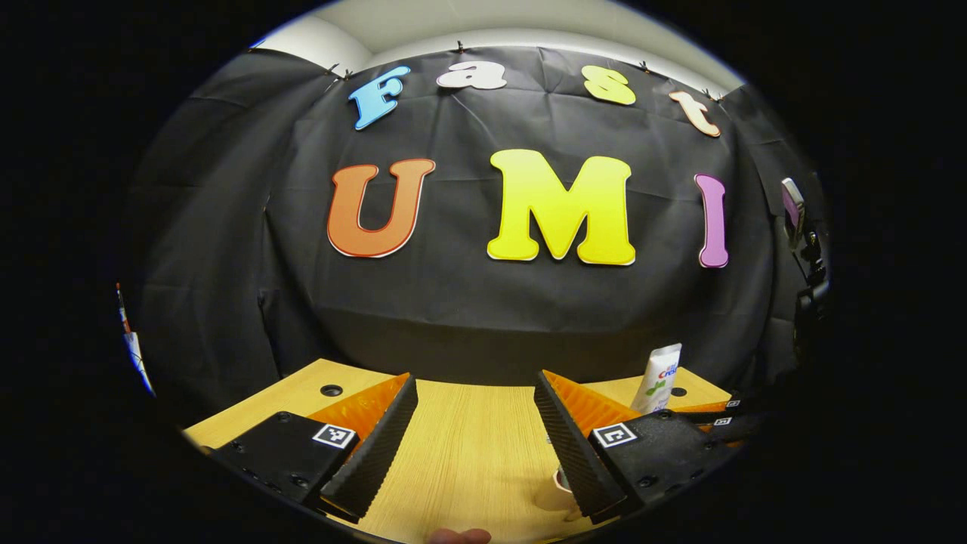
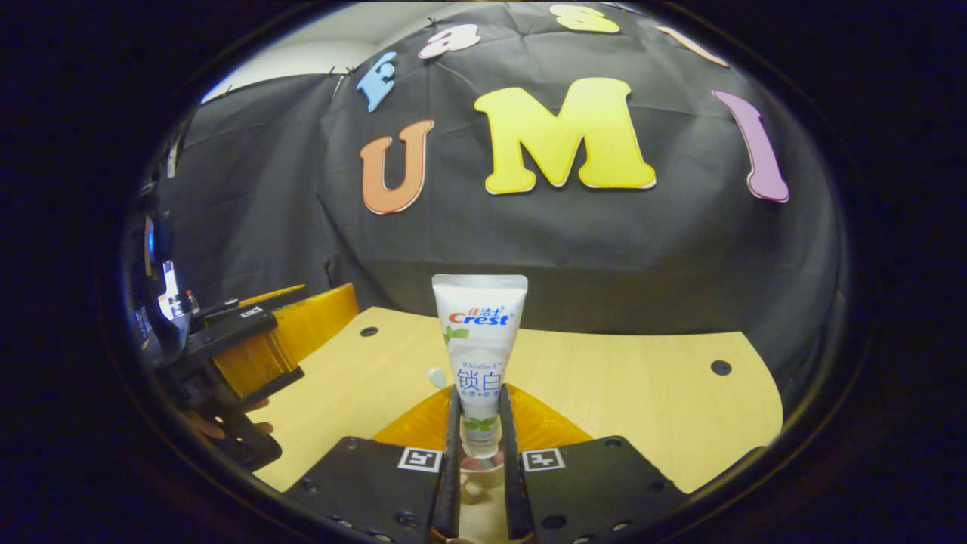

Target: Put the toothbrush and toothpaste on the desktop into the cup, then pick up the cup and place it on the coaster on the desktop.

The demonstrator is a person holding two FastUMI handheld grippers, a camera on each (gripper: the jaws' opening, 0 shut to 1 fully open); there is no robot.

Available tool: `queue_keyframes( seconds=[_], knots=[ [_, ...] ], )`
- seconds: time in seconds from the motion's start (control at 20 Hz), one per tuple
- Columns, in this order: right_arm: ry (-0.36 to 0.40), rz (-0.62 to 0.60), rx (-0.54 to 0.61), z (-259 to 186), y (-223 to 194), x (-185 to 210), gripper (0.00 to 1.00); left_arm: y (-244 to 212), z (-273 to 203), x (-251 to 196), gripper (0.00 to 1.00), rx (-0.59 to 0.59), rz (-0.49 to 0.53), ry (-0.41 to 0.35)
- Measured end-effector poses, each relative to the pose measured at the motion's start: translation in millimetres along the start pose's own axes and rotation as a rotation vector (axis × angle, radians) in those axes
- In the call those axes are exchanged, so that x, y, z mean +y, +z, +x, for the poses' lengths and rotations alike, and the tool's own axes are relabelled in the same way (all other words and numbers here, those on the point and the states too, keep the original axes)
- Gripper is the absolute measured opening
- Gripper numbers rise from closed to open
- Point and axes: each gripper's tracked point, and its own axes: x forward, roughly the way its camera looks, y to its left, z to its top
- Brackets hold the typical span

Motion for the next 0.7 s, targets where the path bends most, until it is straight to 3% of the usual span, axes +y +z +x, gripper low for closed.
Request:
queue_keyframes(
  seconds=[0.1, 0.3, 0.4, 0.7],
  knots=[
    [-0.004, -0.019, 0.001, 3.9, -2.6, 2.5, 0.22, 0.9, 1.2, 3.0, 0.98, 0.001, 0.007, -0.001],
    [-0.023, -0.014, 0.012, 11.6, -25.7, -0.1, 0.25, 1.7, 1.1, 2.4, 0.98, 0.000, 0.017, -0.016],
    [-0.018, -0.016, 0.019, 6.9, -30.8, 1.6, 0.39, 1.1, 2.4, 4.3, 0.98, 0.005, 0.007, -0.014],
    [-0.077, -0.012, 0.017, -15.1, -32.9, -9.3, 0.53, -1.7, -4.0, 8.2, 0.98, 0.020, -0.012, 0.003]
  ],
)
